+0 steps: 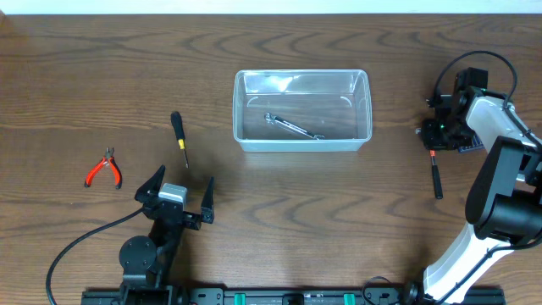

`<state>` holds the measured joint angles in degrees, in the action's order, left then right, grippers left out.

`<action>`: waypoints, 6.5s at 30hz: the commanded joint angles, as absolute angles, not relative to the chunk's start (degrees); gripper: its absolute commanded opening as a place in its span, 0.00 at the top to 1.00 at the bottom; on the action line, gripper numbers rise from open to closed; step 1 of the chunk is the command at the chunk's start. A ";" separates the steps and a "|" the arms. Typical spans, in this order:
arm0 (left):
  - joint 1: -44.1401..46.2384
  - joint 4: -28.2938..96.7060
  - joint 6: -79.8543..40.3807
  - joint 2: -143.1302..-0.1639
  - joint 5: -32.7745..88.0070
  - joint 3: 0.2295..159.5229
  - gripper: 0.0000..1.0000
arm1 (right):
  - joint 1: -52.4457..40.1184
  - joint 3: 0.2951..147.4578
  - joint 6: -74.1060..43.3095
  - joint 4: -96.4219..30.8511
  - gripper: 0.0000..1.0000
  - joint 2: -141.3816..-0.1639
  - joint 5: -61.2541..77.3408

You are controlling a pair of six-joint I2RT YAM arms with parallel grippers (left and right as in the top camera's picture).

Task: Pack container
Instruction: 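Lift the red-handled claw hammer with the right gripper, then carry the hammer over the clear container with the right gripper, then lower the hammer into the container and open the right gripper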

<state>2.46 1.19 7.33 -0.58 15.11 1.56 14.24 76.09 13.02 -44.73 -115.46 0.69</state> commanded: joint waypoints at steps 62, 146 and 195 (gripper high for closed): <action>2.22 2.63 6.81 -0.23 16.47 0.23 0.02 | 6.22 102.43 14.76 -60.66 0.99 -116.38 1.54; 2.22 2.63 6.81 -0.23 16.47 0.23 0.02 | -31.59 114.89 24.25 -59.72 0.99 -131.61 4.43; 2.22 2.66 6.81 -0.23 16.47 0.23 0.02 | -30.17 127.83 16.88 -65.67 0.01 -122.43 -9.34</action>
